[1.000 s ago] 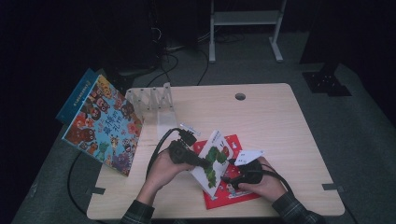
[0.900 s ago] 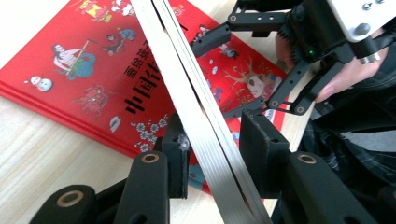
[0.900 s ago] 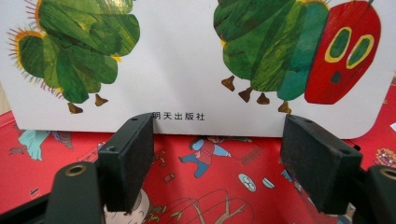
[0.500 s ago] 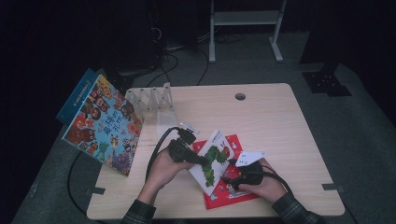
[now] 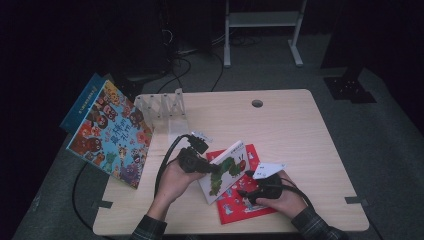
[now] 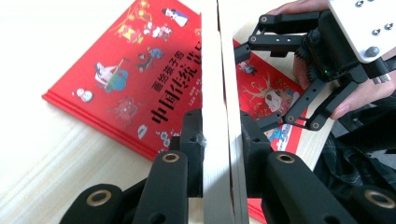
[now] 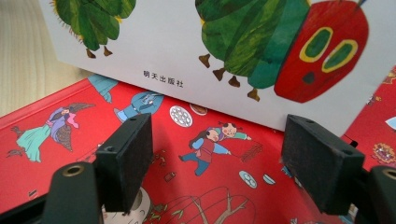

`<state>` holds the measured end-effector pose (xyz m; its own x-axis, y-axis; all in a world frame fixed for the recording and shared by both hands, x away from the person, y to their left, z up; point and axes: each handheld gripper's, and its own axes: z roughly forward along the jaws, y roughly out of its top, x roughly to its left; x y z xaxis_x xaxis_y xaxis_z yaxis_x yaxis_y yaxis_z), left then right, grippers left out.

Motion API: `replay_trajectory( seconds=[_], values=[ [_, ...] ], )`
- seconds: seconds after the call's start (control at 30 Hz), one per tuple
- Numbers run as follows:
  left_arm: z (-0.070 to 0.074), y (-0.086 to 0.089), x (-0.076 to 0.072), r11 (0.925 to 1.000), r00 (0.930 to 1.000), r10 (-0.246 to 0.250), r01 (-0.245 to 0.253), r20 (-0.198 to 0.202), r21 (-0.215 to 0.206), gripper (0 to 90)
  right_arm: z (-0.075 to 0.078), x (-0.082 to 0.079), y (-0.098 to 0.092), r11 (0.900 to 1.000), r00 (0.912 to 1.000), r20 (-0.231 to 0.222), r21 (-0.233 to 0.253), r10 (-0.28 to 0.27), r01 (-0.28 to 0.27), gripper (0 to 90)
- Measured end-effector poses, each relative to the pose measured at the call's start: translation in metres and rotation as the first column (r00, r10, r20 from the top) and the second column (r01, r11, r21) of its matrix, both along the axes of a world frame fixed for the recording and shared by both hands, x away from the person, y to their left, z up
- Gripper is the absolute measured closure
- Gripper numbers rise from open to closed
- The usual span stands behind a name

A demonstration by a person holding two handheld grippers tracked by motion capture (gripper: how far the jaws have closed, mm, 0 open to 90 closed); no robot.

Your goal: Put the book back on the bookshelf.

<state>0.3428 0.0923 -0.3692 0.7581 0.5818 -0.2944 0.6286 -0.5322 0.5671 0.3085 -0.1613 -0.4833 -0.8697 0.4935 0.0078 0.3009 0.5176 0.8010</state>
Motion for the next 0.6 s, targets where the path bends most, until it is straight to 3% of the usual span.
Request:
replay_trajectory(
  seconds=[0.27, 0.6],
  values=[
    [0.002, 0.003, -0.002, 0.9998, 0.9985, 0.016, -0.017, 0.052, 0.009, 76.0, 0.000, 0.000, 0.000, 1.000, 1.0000, -0.001, -0.001, 0.001, -0.001, 23.8],
    [0.007, 0.019, 0.000, 0.9995, 0.9972, 0.033, -0.033, 0.067, -0.002, 75.9, 0.000, 0.000, 0.000, 1.000, 1.0000, -0.003, 0.000, 0.000, 0.000, 23.8]
  ],
)
